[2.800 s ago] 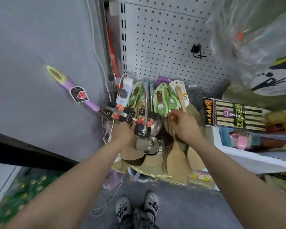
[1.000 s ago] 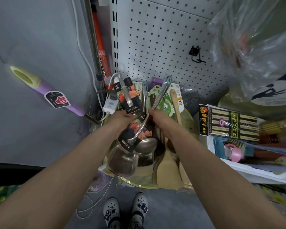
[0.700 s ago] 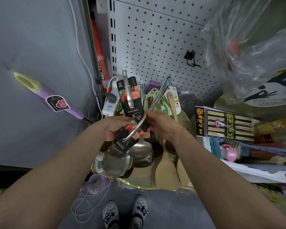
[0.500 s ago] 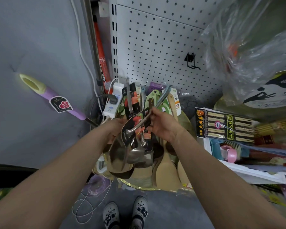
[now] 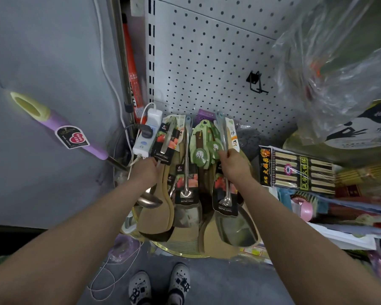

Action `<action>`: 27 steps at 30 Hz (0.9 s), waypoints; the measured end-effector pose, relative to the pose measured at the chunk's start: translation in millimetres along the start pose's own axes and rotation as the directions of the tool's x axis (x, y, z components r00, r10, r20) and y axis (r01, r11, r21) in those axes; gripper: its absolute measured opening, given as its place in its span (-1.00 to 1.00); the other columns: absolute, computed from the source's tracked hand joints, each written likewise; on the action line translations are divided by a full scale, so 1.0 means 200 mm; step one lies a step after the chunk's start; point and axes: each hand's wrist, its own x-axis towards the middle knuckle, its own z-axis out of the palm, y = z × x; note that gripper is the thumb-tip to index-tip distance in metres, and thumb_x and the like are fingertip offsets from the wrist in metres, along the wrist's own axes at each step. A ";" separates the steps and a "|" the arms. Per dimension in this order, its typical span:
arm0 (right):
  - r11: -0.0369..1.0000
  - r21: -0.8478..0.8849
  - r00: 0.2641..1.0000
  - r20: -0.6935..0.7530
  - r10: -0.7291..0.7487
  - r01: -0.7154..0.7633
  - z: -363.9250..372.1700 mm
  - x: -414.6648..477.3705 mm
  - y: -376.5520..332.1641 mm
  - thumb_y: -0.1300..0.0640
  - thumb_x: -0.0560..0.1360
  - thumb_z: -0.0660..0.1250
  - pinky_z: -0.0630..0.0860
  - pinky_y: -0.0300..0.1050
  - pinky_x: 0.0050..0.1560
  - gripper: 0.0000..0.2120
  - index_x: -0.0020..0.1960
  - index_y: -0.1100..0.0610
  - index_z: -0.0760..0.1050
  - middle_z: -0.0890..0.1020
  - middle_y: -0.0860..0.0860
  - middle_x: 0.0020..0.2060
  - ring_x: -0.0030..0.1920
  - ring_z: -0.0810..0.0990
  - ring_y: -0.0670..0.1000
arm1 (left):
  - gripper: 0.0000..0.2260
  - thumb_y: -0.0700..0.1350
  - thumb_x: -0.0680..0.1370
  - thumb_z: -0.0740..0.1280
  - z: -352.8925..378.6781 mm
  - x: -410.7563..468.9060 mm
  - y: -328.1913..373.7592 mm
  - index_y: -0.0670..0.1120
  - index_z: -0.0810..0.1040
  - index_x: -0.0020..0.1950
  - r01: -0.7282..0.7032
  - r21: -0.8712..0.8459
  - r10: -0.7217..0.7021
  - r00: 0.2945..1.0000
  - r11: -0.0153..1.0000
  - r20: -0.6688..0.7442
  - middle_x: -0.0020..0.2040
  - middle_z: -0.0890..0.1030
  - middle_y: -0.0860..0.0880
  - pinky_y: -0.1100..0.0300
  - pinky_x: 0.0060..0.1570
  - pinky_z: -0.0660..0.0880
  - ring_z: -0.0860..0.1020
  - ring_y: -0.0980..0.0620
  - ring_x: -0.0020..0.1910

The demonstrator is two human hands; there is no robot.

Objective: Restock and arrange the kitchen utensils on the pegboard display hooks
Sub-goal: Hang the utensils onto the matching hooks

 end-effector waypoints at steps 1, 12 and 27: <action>1.000 -0.008 1.000 -0.021 0.010 -0.011 0.02 0.01 0.03 -0.11 0.65 0.08 0.49 0.03 0.03 -0.55 0.24 0.25 0.45 0.59 0.21 0.05 0.05 0.56 0.23 | -0.82 -0.15 0.61 0.23 0.02 0.01 0.00 -0.20 0.55 0.10 0.005 0.014 -0.004 1.000 1.000 -0.016 0.11 0.58 -0.19 0.16 -0.11 0.34 0.53 -0.19 0.11; 0.966 -0.246 0.996 0.029 0.088 -0.078 0.06 0.08 0.08 -0.04 0.63 0.21 0.44 0.02 0.18 -0.42 0.41 0.38 0.20 0.34 0.33 0.33 0.32 0.40 0.25 | -0.65 -0.17 0.55 0.33 0.10 0.11 0.00 -0.27 0.32 0.26 0.113 -0.043 -0.117 0.987 0.993 -0.106 0.17 0.53 -0.25 0.08 -0.11 0.33 0.52 -0.25 0.16; 0.959 0.014 0.948 0.158 0.278 -0.284 0.10 0.09 0.24 -0.05 0.38 0.55 0.59 0.07 0.11 -0.34 0.29 0.26 0.37 0.59 0.17 0.12 0.09 0.61 0.17 | -0.52 0.04 0.36 0.54 0.15 0.05 0.06 -0.18 0.54 0.15 0.099 -0.090 -0.103 0.994 0.991 -0.038 0.08 0.61 -0.14 0.15 -0.07 0.43 0.58 -0.14 0.07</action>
